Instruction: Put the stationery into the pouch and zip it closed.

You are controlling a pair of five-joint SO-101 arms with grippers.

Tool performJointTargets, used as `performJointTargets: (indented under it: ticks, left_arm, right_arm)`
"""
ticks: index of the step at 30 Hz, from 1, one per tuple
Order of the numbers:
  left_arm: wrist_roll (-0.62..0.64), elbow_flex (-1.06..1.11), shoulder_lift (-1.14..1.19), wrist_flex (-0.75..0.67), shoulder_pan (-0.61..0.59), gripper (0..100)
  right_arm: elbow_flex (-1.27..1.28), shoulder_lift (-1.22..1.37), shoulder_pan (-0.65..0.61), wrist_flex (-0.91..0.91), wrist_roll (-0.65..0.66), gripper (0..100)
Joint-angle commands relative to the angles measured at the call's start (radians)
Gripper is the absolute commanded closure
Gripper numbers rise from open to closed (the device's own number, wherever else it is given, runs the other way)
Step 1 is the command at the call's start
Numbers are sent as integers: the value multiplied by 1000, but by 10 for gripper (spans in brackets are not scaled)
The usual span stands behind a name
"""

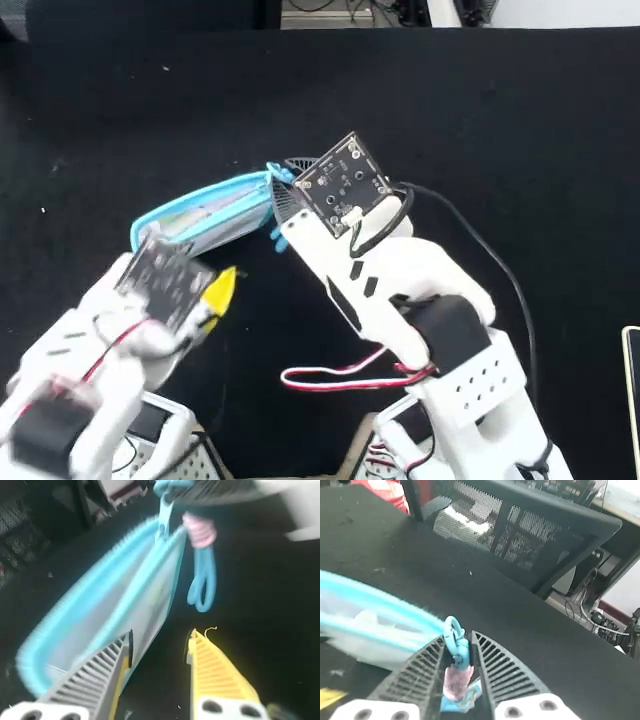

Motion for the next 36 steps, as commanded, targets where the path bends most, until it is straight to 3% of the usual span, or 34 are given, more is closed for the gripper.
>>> performJointTargets:
  ticks: [1, 5, 11, 14, 18, 25, 31, 36]
  left_arm:
    - [69, 194, -12, -247, -113, 809]
    - [132, 213, -12, -350, -216, 809]
    - [146, 217, -12, -431, -278, 809]
    - [170, 217, -5, -497, -272, 809]
    - [299, 283, -11, -671, -278, 809]
    - [459, 433, -3, -931, -269, 809]
    - [462, 490, -3, -1020, -182, 809]
    - [457, 527, -12, -1014, -125, 809]
  right_arm:
    - [-107, 2, 12, 91, 9, 988]
    - [-134, 2, 12, 153, 11, 988]
    - [-134, -61, 0, 201, 11, 988]
    - [-133, -119, -61, 204, 11, 988]
    - [-157, -140, -141, 245, 11, 988]
    - [-217, -54, -169, 287, 28, 988]
    - [-288, 18, -169, 319, 92, 988]
    - [-441, 124, -164, 476, 92, 988]
